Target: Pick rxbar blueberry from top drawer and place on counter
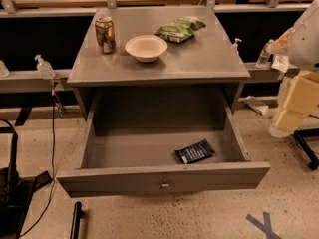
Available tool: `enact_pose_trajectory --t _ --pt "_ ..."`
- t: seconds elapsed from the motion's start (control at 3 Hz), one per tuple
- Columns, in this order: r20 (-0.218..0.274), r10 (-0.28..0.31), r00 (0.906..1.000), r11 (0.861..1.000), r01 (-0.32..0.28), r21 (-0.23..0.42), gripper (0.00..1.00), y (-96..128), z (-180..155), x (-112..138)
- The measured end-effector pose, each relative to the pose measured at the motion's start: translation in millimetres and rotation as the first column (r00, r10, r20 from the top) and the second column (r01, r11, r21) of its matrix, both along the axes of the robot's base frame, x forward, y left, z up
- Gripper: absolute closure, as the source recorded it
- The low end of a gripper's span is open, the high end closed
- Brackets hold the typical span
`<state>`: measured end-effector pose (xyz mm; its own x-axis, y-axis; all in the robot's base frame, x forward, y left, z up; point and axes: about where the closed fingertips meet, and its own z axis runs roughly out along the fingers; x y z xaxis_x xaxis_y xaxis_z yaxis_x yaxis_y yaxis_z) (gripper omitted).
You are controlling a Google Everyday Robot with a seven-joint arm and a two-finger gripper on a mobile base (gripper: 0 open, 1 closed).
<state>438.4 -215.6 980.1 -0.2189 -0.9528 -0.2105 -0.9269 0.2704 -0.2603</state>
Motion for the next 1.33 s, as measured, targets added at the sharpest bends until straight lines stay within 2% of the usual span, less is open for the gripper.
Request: enact_pose_trajectory --t 0.33,0.67,1.0,1.33 --pt "0.0 0.0 1.0 1.0 0.0 0.0 0.0 0.0 0.1 0.0" --pt "-0.031 0.129 0.9912 0.991 -0.127 0.049 0.0 29.8 -37.1 34.7" --pt "-0.024 0.312 0.9498 0.945 -0.307 0.111 0.0 73.2 -88.6 73.5" --pt "-0.025 0.351 0.9361 0.931 -0.346 0.115 0.0 77.1 -100.1 79.5"
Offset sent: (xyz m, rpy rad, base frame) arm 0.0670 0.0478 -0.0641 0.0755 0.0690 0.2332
